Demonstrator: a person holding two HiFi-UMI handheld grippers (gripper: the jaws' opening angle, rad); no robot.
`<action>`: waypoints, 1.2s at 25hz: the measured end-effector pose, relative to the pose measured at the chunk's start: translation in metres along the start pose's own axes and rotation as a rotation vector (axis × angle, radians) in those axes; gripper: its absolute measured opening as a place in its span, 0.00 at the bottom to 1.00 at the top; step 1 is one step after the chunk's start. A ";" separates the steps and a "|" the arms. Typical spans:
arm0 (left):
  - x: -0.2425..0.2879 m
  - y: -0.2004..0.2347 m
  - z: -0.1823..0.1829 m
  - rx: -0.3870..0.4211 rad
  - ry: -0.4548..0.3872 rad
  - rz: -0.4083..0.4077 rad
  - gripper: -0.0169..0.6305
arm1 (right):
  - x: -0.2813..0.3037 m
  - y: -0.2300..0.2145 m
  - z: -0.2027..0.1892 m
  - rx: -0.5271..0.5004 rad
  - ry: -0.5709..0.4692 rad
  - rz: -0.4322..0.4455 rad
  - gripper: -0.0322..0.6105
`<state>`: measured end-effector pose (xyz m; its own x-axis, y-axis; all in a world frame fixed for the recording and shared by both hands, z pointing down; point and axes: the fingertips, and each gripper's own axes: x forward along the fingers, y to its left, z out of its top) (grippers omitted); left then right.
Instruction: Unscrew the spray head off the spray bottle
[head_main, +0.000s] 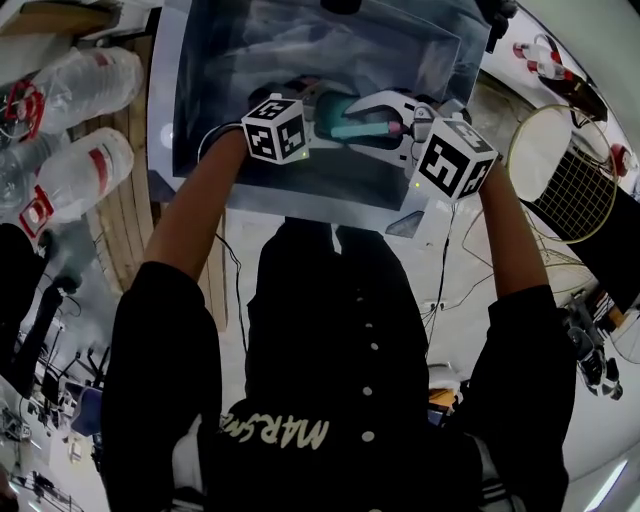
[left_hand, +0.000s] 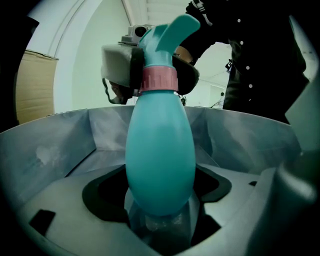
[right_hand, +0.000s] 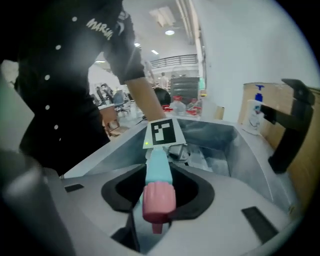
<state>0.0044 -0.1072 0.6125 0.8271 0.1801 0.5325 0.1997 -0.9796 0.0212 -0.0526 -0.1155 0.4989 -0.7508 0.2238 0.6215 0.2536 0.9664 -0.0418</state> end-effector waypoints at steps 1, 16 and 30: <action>0.001 -0.001 0.000 0.005 0.003 -0.004 0.63 | 0.000 0.003 0.000 -0.045 0.004 0.033 0.30; 0.001 -0.002 0.001 -0.009 0.004 0.007 0.63 | -0.053 -0.020 -0.009 0.254 -0.081 -0.195 0.55; 0.003 0.000 0.002 -0.018 0.001 0.023 0.63 | -0.030 0.021 -0.003 0.789 -0.098 -0.682 0.48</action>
<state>0.0076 -0.1062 0.6121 0.8307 0.1571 0.5340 0.1708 -0.9850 0.0241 -0.0230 -0.1023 0.4818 -0.6398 -0.4246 0.6406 -0.6859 0.6914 -0.2267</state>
